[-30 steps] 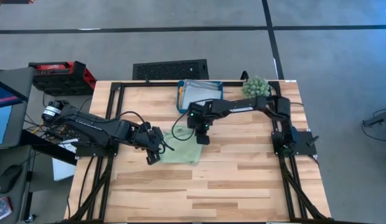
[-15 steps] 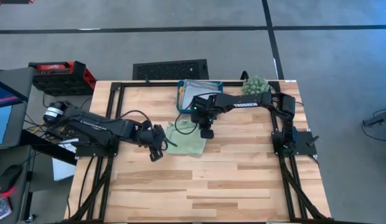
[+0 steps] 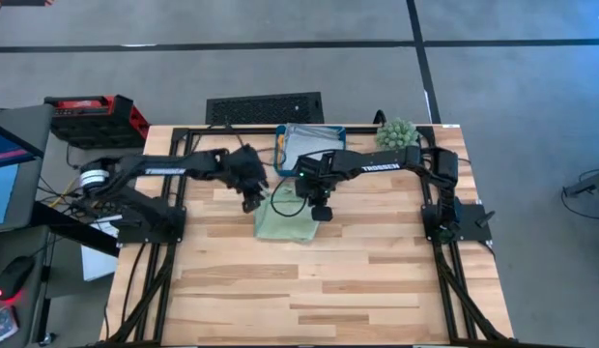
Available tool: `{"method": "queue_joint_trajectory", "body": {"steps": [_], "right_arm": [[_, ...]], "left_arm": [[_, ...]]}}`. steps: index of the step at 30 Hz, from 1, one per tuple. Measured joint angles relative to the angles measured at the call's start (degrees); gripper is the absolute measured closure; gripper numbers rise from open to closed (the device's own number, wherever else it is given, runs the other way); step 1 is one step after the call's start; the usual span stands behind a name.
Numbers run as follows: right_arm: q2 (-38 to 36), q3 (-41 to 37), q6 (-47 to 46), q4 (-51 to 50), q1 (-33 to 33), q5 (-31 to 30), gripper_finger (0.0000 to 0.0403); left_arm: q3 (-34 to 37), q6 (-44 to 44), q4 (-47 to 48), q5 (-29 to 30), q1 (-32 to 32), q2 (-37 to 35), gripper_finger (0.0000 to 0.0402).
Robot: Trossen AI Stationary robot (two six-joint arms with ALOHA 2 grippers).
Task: Fold microfiber towels
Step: Put the green microfiber cloth in the blue bin
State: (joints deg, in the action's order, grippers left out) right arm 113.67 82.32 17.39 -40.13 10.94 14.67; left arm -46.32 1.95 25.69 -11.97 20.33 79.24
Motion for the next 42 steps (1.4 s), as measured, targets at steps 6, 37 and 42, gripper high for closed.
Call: {"method": "queue_joint_trajectory", "body": {"steps": [6, 37, 42], "right_arm": [[0.00, 0.00, 1.79, 0.72, -1.61, -1.55, 0.0389], [0.00, 0.00, 2.18, 1.78, -3.41, -3.23, 0.0388], [0.00, 0.00, 2.16, 1.74, -3.41, -3.25, 0.0384]], "left_arm": [[-1.60, -11.87, -5.67, -8.06, 7.26, 11.87, 0.0246], [-20.07, -30.40, 20.18, -29.33, 13.62, 30.60, 0.0246], [-20.13, -30.88, 16.02, -28.10, 12.64, 30.72, 0.0246]]}}
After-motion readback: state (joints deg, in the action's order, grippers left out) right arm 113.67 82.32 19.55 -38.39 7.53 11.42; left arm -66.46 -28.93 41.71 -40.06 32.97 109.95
